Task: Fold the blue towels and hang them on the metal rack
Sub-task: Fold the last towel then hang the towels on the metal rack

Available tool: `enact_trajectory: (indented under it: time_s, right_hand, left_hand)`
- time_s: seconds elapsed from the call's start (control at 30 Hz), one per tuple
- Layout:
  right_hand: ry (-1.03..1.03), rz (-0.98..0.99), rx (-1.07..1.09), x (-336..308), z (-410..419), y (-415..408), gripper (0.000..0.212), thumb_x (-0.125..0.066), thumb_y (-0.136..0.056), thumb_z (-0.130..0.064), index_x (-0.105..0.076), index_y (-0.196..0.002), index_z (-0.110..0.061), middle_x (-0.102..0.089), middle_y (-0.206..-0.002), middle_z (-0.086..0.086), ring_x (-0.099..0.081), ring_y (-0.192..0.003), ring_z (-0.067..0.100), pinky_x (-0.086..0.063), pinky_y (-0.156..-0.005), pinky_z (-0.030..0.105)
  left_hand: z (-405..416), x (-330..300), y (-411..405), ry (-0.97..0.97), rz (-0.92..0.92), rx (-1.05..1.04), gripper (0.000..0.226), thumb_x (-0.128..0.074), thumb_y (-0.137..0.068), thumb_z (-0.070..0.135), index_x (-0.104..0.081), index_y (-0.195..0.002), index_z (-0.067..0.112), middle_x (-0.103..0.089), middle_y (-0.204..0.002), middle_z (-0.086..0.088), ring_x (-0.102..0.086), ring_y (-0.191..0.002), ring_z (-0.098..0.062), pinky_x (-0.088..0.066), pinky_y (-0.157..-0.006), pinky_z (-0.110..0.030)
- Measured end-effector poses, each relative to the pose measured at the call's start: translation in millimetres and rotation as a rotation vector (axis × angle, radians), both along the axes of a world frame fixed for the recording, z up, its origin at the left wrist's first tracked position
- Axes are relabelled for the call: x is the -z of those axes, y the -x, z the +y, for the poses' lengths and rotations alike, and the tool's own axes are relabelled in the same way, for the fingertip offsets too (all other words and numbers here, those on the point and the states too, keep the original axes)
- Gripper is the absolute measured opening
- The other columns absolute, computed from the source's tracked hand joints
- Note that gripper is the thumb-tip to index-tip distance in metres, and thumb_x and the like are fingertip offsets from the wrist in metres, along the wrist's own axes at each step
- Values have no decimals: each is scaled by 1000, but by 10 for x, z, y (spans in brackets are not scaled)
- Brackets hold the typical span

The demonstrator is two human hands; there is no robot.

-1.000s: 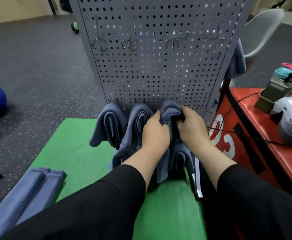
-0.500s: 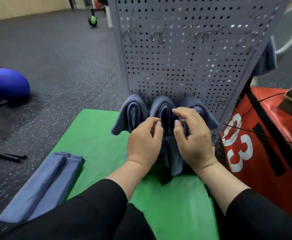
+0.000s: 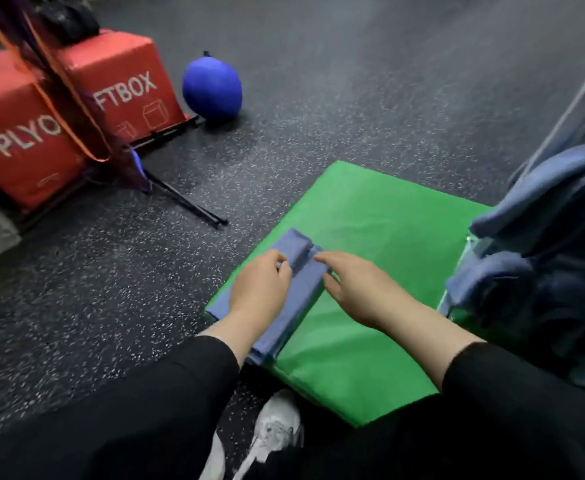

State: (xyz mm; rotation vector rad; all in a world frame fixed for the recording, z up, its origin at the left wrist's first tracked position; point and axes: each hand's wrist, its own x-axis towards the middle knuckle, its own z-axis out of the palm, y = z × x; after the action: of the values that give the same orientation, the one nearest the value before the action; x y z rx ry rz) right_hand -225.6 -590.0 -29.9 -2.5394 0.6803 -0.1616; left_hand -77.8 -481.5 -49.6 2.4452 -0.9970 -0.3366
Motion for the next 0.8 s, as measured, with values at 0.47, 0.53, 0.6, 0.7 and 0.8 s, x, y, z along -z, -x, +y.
enact_trajectory:
  time_s: [0.47,0.53,0.6,0.7,0.8]
  right_hand:
    - [80,520,-189,1509,-131,-1510,59,-32,-104,-13,-14,-160,-18,-3,-170,-4,-6,-156,20,-26,-117,58]
    - [78,534,-198,1563,-140,-1541,60,-31,-104,-13,-12,-161,-19,0,-170,-5,-2,-156,20,-23,-118,59]
    - [76,527,-193,1595,-135,-1548,60,-31,-104,-14,-11,-161,-19,1,-170,-5,-1,-156,20,-21,-118,59]
    - [60,518,-193,1579,-120,-1539,61,-31,-104,-15,-11,-161,-20,0,-170,-5,-1,-156,19,-19,-119,59]
    - [72,424,-140,1503,-137,-1475,62,-40,-103,-21,-17,-160,-22,-7,-169,-6,-6,-156,17,-18,-120,57]
  left_hand:
    - [-137,1360,-1470,-333,106,-7,35,-55,-100,32,-60,-123,6,-64,-128,-20,-59,-120,-40,-49,-99,-44]
    - [-202,1424,-1500,-314,107,-14,27,-59,-97,32,-62,-104,7,-67,-117,-20,-62,-110,-40,-50,-93,-44]
    - [-240,1436,-1513,-302,99,-37,23,-64,-94,33,-60,-90,11,-67,-111,-18,-62,-106,-39,-51,-91,-44]
    - [-251,1411,-1513,-270,168,-86,24,-67,-90,29,-50,-78,17,-66,-106,-13,-61,-103,-36,-51,-89,-41]
    - [-281,1288,-1499,-143,248,-108,23,-66,-86,21,-46,-74,18,-59,-81,-4,-55,-82,-31,-41,-69,-35]
